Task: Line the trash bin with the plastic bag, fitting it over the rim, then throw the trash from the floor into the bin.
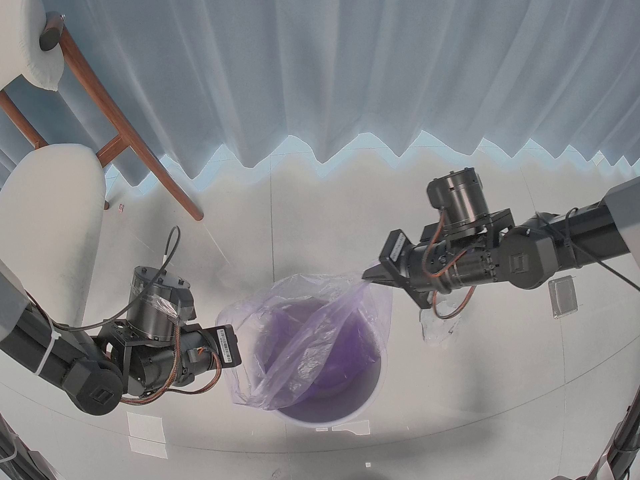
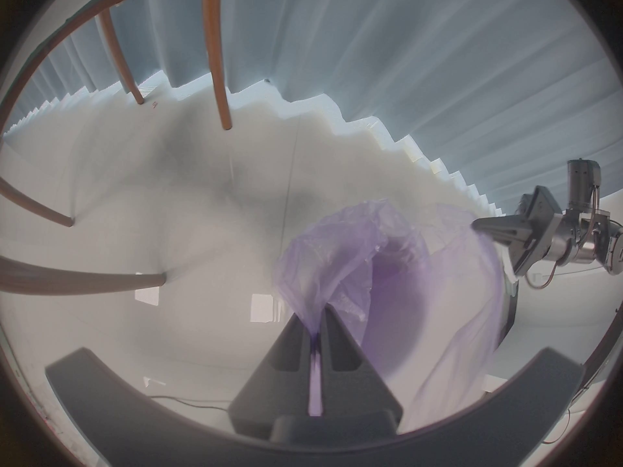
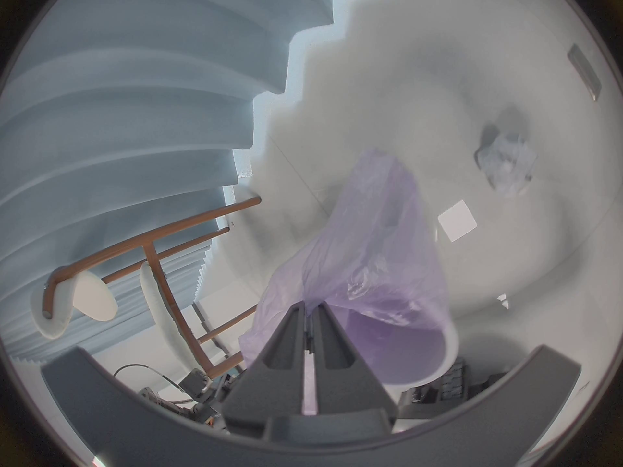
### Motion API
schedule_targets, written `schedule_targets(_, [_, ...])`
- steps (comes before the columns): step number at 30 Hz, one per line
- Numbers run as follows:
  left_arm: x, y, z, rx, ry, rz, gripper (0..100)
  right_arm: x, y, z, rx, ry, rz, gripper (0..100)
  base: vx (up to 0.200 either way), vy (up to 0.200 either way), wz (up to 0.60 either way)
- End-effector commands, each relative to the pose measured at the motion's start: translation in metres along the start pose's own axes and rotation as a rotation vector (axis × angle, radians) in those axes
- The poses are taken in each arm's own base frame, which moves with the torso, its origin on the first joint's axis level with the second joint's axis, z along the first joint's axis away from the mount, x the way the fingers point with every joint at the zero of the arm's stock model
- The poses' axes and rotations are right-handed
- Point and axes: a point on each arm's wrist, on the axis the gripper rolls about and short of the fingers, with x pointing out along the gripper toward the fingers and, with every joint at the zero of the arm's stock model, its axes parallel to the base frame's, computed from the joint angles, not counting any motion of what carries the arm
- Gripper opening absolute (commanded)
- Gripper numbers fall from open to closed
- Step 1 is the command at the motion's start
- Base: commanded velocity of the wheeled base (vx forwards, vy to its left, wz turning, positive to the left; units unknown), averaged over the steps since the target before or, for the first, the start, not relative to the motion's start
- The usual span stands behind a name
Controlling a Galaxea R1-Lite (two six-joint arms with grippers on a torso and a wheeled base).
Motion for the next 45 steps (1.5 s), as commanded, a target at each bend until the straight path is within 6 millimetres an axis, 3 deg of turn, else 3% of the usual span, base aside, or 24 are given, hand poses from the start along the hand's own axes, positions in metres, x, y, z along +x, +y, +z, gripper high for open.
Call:
schedule_targets(1, [-0.01, 0.007, -0.004, 0.002, 0.041, 0.056, 0, -0.025, -0.033, 0.026, -0.039, -0.04, -0.04, 0, 0.0, 0.0, 0.0])
schedule_targets(2, [-0.01, 0.007, -0.004, 0.002, 0.041, 0.056, 0, -0.025, -0.033, 0.026, -0.039, -0.04, -0.04, 0, 0.0, 0.0, 0.0])
schedule_targets(4, [-0.015, 0.01, -0.011, 0.013, 0.088, 0.082, 0, -0.03, -0.058, 0.037, -0.134, -0.036, -0.048, 0, 0.0, 0.0, 0.0])
schedule_targets(8, [-0.016, 0.011, -0.016, 0.024, 0.136, 0.109, 0, -0.026, -0.08, 0.044, -0.22, -0.036, -0.015, 0, 0.0, 0.0, 0.0])
schedule_targets(12, [-0.017, 0.011, -0.02, 0.031, 0.162, 0.116, 0, -0.018, -0.086, 0.048, -0.24, -0.054, -0.008, 0, 0.0, 0.0, 0.0])
schedule_targets(14, [-0.022, 0.01, -0.038, 0.042, 0.229, 0.122, 0, -0.008, -0.079, 0.061, -0.265, -0.115, 0.048, 0, 0.0, 0.0, 0.0])
schedule_targets(17, [-0.028, 0.013, -0.045, 0.049, 0.248, 0.126, 0, -0.004, -0.068, 0.057, -0.279, -0.109, 0.074, 0, 0.0, 0.0, 0.0])
schedule_targets(26, [-0.037, 0.019, -0.046, 0.034, 0.237, 0.132, 0, 0.017, -0.019, -0.006, -0.213, 0.041, 0.167, 0, 0.0, 0.0, 0.0])
schedule_targets(31, [-0.038, 0.019, -0.045, 0.004, 0.226, 0.135, 0, 0.033, -0.006, -0.031, -0.224, 0.1, 0.184, 0, 0.0, 0.0, 0.0])
schedule_targets(34, [-0.04, 0.019, -0.044, 0.003, 0.212, 0.154, 0, 0.038, 0.001, -0.035, -0.235, 0.102, 0.205, 0, 0.0, 0.0, 0.0])
schedule_targets(40, [-0.045, 0.021, -0.045, 0.011, 0.219, 0.2, 0, 0.048, 0.037, -0.042, -0.174, 0.108, 0.296, 0, 0.0, 0.0, 0.0])
schedule_targets(45, [-0.044, 0.021, -0.045, 0.011, 0.219, 0.2, 0, 0.061, 0.035, -0.047, -0.061, 0.098, 0.263, 0, 0.0, 0.0, 0.0])
